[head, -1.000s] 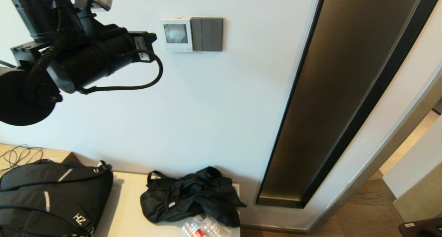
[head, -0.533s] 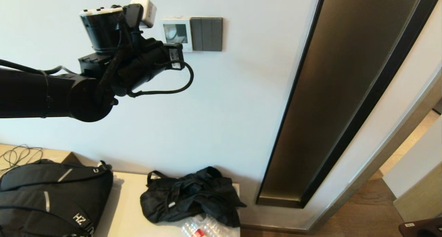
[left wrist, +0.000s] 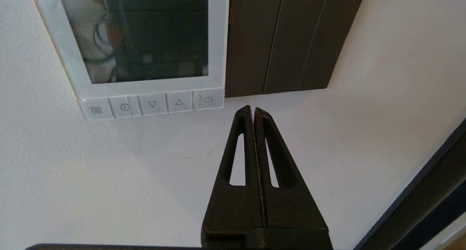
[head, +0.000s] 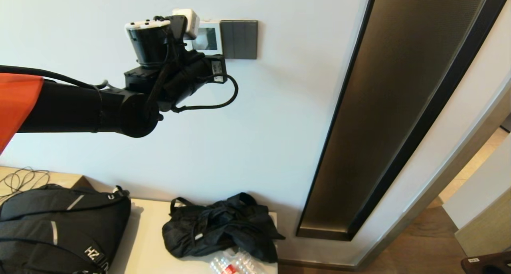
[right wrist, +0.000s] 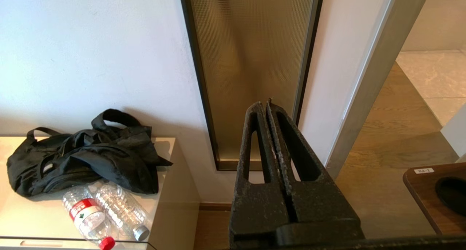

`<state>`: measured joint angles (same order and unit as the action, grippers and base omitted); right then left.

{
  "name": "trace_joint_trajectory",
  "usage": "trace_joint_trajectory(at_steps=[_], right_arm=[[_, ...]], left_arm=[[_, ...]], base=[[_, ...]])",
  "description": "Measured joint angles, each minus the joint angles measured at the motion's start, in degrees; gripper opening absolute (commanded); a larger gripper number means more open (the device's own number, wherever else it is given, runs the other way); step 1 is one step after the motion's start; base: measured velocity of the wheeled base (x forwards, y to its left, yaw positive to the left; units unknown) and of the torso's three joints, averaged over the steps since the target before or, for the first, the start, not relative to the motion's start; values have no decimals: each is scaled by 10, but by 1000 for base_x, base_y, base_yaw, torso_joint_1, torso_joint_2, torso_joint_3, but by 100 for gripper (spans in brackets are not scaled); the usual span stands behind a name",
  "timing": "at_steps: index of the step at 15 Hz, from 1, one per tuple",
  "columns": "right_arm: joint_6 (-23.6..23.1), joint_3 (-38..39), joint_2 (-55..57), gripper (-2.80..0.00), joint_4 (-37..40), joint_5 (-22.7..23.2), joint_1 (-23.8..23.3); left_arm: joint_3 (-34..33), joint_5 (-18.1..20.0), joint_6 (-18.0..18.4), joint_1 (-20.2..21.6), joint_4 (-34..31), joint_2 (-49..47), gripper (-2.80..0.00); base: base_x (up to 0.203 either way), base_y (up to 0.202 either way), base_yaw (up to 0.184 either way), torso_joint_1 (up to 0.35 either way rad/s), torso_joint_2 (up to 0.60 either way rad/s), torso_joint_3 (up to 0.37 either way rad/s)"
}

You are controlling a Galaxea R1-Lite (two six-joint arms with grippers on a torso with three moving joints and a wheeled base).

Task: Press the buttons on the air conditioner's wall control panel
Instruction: Turn on the central air conditioner

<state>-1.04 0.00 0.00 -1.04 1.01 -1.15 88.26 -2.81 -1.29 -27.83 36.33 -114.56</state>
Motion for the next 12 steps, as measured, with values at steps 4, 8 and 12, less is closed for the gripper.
trace_joint_trajectory(at_steps=[4,8,12], right_arm=[[0,0,0,-280,0,0,0],[0,0,0,-280,0,0,0],[0,0,0,-280,0,0,0]], left_arm=[[12,-3,1,1,8,-18,-280],[30,-6,1,3,3,-27,-280],[41,-6,2,4,1,-37,-280]], base=[[0,0,0,0,0,0],[0,0,0,0,0,0],[0,0,0,0,0,0]])
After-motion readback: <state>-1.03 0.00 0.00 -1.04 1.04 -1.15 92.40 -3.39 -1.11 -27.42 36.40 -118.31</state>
